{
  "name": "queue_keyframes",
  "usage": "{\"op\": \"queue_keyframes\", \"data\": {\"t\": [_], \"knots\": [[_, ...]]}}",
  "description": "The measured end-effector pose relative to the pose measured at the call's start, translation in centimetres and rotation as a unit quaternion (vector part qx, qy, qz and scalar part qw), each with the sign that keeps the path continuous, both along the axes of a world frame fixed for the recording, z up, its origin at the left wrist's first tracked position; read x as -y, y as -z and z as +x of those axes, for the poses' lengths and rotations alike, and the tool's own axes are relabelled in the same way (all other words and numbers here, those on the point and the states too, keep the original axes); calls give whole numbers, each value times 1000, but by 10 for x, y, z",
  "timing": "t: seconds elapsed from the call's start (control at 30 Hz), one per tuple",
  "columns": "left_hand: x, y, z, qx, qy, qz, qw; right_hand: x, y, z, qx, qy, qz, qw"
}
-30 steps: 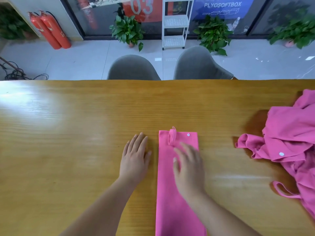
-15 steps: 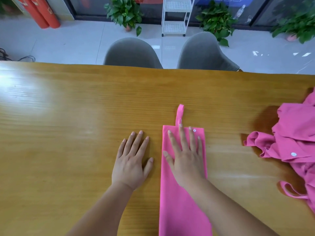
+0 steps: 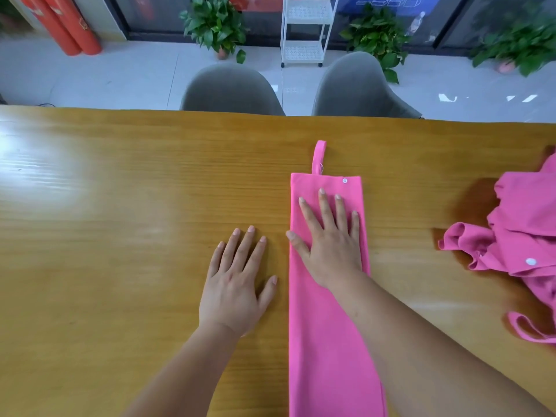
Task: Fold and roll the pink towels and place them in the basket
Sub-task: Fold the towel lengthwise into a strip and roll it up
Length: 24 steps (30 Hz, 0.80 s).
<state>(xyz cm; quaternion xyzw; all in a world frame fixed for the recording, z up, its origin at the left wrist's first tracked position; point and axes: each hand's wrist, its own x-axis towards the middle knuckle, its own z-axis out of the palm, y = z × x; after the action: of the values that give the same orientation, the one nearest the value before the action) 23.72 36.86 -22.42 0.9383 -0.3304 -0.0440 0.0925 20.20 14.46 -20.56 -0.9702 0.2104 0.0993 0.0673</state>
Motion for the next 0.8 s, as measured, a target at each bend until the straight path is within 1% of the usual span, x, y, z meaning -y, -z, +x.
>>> {"op": "queue_keyframes", "data": {"t": [0.07,0.17,0.23,0.37,0.47,0.53,0.67,0.73,0.8], "knots": [[0,-1,0,0,-1,5,1000,-16,-7,-31,7,-7,-13,1000],[-1,-2,-1,-2,-1,-1,1000,-36,-6,-74,-27,-8,-26,999],[-1,-3,-1,1,-1,-7,1000,-32,-2,-72,-29,0,-24,999],[0,-2,0,5,-1,-4,1000,-7,7,-30,-2,-13,-26,1000],[1,-2,0,5,0,8,1000,6,7,-6,-6,-10,-13,1000],[0,-3,-1,3,1,10,1000,-1,1,-17,-6,-10,-14,1000],[0,-4,-1,1,3,15,1000,-43,-4,-79,-30,-6,-25,999],[0,-5,-2,1,2,19,1000,-44,-1,-83,-36,7,-20,999],[-1,-5,-2,0,2,20,1000,-33,4,-65,-28,6,-20,999]]}}
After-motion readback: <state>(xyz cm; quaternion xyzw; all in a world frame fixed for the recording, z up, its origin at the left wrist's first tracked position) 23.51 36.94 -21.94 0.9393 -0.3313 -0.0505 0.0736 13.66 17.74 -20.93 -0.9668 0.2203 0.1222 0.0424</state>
